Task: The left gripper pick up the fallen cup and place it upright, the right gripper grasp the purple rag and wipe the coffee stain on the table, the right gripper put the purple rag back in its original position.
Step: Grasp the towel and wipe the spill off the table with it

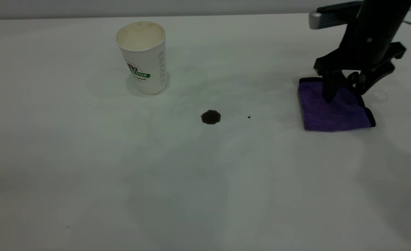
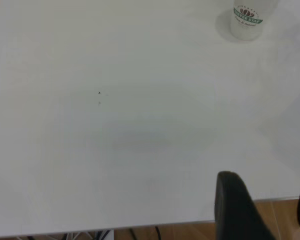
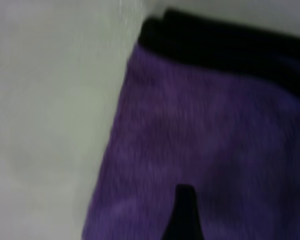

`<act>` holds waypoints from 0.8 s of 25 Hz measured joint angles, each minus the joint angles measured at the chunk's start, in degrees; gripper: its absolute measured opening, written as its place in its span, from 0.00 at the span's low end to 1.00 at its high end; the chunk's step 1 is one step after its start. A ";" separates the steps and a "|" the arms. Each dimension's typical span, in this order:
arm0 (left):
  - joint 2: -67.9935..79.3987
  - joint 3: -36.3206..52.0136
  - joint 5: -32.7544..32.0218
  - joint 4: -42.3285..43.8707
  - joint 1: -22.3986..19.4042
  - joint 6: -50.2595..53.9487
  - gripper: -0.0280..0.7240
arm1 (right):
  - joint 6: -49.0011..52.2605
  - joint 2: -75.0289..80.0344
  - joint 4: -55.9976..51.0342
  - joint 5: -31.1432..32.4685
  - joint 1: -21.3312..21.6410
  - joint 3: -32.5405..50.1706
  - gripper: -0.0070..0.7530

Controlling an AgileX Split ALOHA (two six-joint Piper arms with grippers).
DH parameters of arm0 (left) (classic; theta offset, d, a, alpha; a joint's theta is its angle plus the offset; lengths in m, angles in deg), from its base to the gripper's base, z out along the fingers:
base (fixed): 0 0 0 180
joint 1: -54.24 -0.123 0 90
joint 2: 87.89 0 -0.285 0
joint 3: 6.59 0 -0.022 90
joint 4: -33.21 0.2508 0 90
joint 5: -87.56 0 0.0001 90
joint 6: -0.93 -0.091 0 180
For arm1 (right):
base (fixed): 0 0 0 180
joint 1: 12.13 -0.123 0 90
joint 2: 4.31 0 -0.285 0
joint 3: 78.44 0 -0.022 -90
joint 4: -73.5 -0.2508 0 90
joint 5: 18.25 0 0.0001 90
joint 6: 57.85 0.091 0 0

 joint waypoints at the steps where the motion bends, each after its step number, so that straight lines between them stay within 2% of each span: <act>1: 0.00 0.00 0.00 0.00 0.00 0.00 0.53 | 0.00 1.14 0.00 0.05 0.00 -1.10 0.89; 3: 0.00 0.00 0.00 0.00 0.00 0.00 0.53 | 0.00 2.98 0.00 0.17 0.00 -2.76 0.82; 6: 0.00 0.00 0.00 0.00 0.00 0.00 0.53 | 0.04 5.26 0.10 0.89 0.00 -4.63 0.67; 9: 0.00 0.00 0.00 0.00 0.00 0.00 0.53 | 0.11 6.11 0.13 1.43 0.00 -5.58 0.47; 13: 0.00 0.00 0.00 0.00 0.00 0.00 0.53 | -0.30 6.47 -2.76 1.72 0.00 -6.03 0.14; 14: 0.00 0.00 0.00 0.00 0.00 0.00 0.53 | -1.09 6.47 -3.67 1.78 -0.07 -6.14 0.10; 17: 0.00 0.00 0.00 0.00 0.00 0.00 0.53 | -3.25 6.30 -6.26 2.79 -1.40 -7.41 0.08; 20: 0.00 0.00 0.00 0.00 0.00 0.00 0.53 | -3.89 5.93 -8.07 6.42 -4.84 -10.80 0.08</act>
